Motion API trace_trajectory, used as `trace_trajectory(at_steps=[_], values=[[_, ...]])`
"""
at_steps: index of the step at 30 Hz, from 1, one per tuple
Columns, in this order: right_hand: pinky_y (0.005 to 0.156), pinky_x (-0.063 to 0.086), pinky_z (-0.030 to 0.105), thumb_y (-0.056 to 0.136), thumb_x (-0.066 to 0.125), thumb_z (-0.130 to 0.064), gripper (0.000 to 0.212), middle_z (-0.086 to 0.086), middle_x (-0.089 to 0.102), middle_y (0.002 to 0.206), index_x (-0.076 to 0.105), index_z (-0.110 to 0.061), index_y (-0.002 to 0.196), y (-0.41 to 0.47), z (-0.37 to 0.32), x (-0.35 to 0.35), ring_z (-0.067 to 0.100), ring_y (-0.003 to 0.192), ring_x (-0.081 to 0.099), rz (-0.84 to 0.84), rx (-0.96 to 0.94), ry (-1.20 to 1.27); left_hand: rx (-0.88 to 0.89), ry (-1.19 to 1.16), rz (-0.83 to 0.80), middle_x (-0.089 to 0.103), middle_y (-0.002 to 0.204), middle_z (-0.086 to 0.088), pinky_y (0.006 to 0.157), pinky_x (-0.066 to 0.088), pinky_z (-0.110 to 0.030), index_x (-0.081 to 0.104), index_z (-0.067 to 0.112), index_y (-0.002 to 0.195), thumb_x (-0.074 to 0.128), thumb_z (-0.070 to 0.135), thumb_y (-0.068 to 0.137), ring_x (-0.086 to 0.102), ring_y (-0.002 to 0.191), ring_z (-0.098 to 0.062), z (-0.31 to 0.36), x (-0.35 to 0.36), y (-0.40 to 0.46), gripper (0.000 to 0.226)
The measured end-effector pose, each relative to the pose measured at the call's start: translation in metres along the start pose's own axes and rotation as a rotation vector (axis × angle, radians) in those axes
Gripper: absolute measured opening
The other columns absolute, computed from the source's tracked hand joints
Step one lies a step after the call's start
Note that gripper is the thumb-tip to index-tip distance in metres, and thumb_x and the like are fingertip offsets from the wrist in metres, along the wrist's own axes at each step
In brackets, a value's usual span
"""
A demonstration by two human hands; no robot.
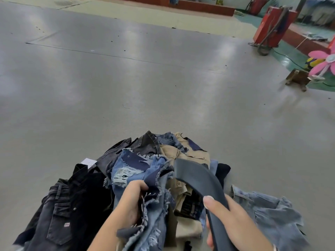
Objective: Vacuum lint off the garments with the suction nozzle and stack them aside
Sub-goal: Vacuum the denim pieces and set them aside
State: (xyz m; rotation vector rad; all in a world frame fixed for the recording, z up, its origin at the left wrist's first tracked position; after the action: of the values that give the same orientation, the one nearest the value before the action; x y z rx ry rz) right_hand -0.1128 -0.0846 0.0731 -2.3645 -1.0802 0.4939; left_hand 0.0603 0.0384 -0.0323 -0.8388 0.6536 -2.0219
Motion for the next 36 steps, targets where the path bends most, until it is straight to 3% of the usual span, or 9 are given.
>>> trace_trajectory(at_steps=[4, 7, 10, 13, 18, 23, 26, 31, 36], values=[[0.05, 0.043, 0.006, 0.076, 0.072, -0.035, 0.026, -0.018, 0.073, 0.078, 0.06, -0.036, 0.098, -0.018, 0.014, 0.009, -0.005, 0.066, 0.066, 0.011, -0.056, -0.027, 0.047, -0.077, -0.013, 0.075, 0.08, -0.012, 0.048, 0.052, -0.023, 0.069, 0.007, 0.095, 0.044, 0.046, 0.096, 0.072, 0.065, -0.023, 0.001, 0.01, 0.002, 0.046], [0.06, 0.042, -0.003, 0.055, 0.074, -0.04, 0.042, -0.038, 0.065, 0.083, 0.06, -0.04, 0.095, -0.028, 0.027, 0.024, -0.021, 0.079, 0.059, -0.026, -0.13, 0.014, 0.2, 0.056, 0.155, 0.076, 0.083, -0.004, 0.073, 0.056, -0.035, 0.068, 0.012, 0.101, 0.053, 0.047, 0.093, 0.071, 0.083, -0.023, 0.003, 0.011, 0.0, 0.038], [0.062, 0.045, 0.002, 0.057, 0.077, -0.043, 0.04, -0.036, 0.067, 0.081, 0.059, -0.042, 0.092, -0.022, 0.036, 0.03, -0.016, 0.079, 0.062, -0.032, -0.089, 0.044, 0.304, 0.107, 0.161, 0.072, 0.092, -0.018, 0.089, 0.049, -0.051, 0.064, 0.001, 0.098, 0.054, 0.04, 0.095, 0.067, 0.085, -0.027, 0.002, 0.015, -0.005, 0.041], [0.061, 0.043, 0.01, 0.072, 0.074, -0.04, 0.022, -0.03, 0.068, 0.079, 0.06, -0.04, 0.089, -0.004, 0.033, 0.019, -0.011, 0.077, 0.062, 0.028, -0.051, 0.005, 0.394, 0.131, 0.134, 0.066, 0.098, -0.028, 0.089, 0.047, -0.055, 0.057, -0.004, 0.094, 0.058, 0.045, 0.089, 0.061, 0.083, -0.027, 0.004, 0.019, -0.01, 0.049], [0.047, 0.049, 0.03, 0.084, 0.065, -0.038, 0.022, 0.006, 0.064, 0.056, 0.059, -0.023, 0.098, 0.02, 0.018, 0.011, 0.029, 0.047, 0.061, 0.003, -0.025, 0.031, 0.473, 0.174, 0.132, 0.067, 0.099, -0.023, 0.093, 0.044, -0.058, 0.059, 0.0, 0.094, 0.056, 0.038, 0.093, 0.063, 0.097, -0.041, 0.004, 0.026, -0.012, 0.038], [0.046, 0.051, 0.033, 0.087, 0.064, -0.034, 0.029, 0.013, 0.059, 0.062, 0.053, -0.011, 0.1, 0.03, 0.0, -0.013, 0.028, 0.044, 0.059, 0.121, -0.037, 0.106, 0.474, 0.148, 0.153, 0.065, 0.104, -0.027, 0.095, 0.044, -0.059, 0.058, -0.003, 0.098, 0.05, 0.031, 0.098, 0.06, 0.102, -0.044, 0.007, 0.023, -0.013, 0.035], [0.044, 0.048, 0.029, 0.086, 0.064, -0.035, 0.026, 0.008, 0.064, 0.059, 0.055, -0.015, 0.101, 0.016, 0.003, -0.014, 0.028, 0.047, 0.063, 0.062, -0.028, 0.05, 0.47, 0.114, 0.213, 0.066, 0.103, -0.025, 0.094, 0.044, -0.055, 0.056, -0.004, 0.096, 0.049, 0.031, 0.099, 0.06, 0.102, -0.042, 0.008, 0.02, -0.011, 0.035], [0.064, 0.042, 0.008, 0.075, 0.072, -0.041, 0.018, -0.029, 0.069, 0.083, 0.061, -0.041, 0.089, -0.011, 0.034, 0.025, -0.016, 0.076, 0.061, -0.025, -0.047, -0.08, 0.44, 0.072, 0.25, 0.069, 0.1, -0.019, 0.093, 0.048, -0.051, 0.061, 0.002, 0.099, 0.049, 0.035, 0.098, 0.063, 0.1, -0.037, 0.01, 0.022, -0.009, 0.035], [0.058, 0.044, 0.011, 0.08, 0.067, -0.042, 0.017, -0.024, 0.069, 0.075, 0.059, -0.038, 0.094, 0.003, 0.024, 0.02, -0.007, 0.067, 0.064, -0.01, -0.051, -0.096, 0.417, 0.106, 0.171, 0.064, 0.105, -0.027, 0.096, 0.043, -0.06, 0.059, -0.003, 0.102, 0.05, 0.038, 0.097, 0.061, 0.102, -0.042, 0.005, 0.023, -0.007, 0.042]])
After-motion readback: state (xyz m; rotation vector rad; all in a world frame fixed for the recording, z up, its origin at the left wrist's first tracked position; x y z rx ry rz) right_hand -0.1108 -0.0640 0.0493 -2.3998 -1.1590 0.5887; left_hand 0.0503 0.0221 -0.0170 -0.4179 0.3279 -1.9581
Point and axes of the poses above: each hand's wrist, its own y-axis towards the middle knuckle, its own x-axis out of the palm, z = x × y, the point moved 4 cm from there along y, towards the middle knuckle
